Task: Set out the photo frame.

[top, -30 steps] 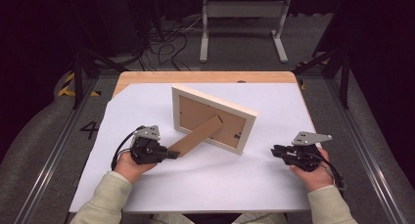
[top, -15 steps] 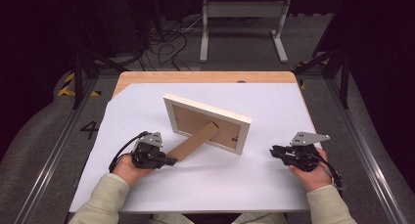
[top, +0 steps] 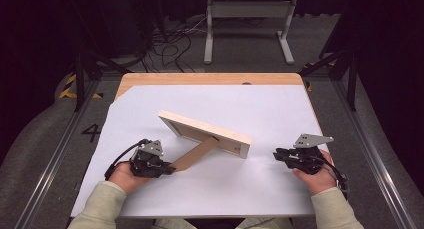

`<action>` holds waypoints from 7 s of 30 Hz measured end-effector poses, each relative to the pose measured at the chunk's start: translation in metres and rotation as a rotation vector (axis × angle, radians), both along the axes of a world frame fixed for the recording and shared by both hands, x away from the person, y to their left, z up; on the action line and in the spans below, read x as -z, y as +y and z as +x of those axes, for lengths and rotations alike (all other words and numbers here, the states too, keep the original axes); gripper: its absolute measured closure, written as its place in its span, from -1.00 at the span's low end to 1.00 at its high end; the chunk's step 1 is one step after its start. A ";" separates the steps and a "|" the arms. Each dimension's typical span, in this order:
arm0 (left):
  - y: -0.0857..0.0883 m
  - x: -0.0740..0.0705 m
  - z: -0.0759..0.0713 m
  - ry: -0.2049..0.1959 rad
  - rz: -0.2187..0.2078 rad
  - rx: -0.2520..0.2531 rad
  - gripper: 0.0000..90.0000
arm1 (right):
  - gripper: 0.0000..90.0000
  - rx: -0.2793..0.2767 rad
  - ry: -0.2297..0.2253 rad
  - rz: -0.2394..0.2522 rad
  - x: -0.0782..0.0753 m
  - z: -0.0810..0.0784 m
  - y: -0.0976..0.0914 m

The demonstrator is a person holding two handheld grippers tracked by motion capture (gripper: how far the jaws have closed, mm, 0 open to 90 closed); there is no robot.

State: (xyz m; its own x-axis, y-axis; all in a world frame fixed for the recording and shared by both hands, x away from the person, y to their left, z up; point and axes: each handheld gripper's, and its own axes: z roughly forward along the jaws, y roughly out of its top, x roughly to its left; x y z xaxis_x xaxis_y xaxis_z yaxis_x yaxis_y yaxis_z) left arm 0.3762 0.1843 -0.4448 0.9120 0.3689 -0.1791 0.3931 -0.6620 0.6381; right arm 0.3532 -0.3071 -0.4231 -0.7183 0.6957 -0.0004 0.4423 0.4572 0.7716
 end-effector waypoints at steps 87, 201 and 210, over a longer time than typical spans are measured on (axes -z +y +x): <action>0.059 -0.019 -0.010 -0.286 -0.135 -0.457 0.06 | 1.00 -0.274 -0.003 -0.169 0.020 0.015 0.087; 0.075 -0.016 -0.012 -0.230 -0.142 -0.560 -0.04 | 1.00 -0.483 -0.021 -0.181 0.028 -0.018 0.145; 0.066 -0.037 -0.010 -0.201 -0.157 -0.571 0.11 | 1.00 -0.513 -0.031 -0.190 0.029 -0.026 0.156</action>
State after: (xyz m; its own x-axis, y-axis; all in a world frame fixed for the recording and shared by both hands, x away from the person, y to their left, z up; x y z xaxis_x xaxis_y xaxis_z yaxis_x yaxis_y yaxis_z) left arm 0.3663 0.2502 -0.4078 0.6004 0.7912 -0.1163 0.5192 -0.2750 0.8092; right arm 0.3269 -0.1508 -0.4526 -0.9630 0.2420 -0.1184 0.1047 0.7410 0.6633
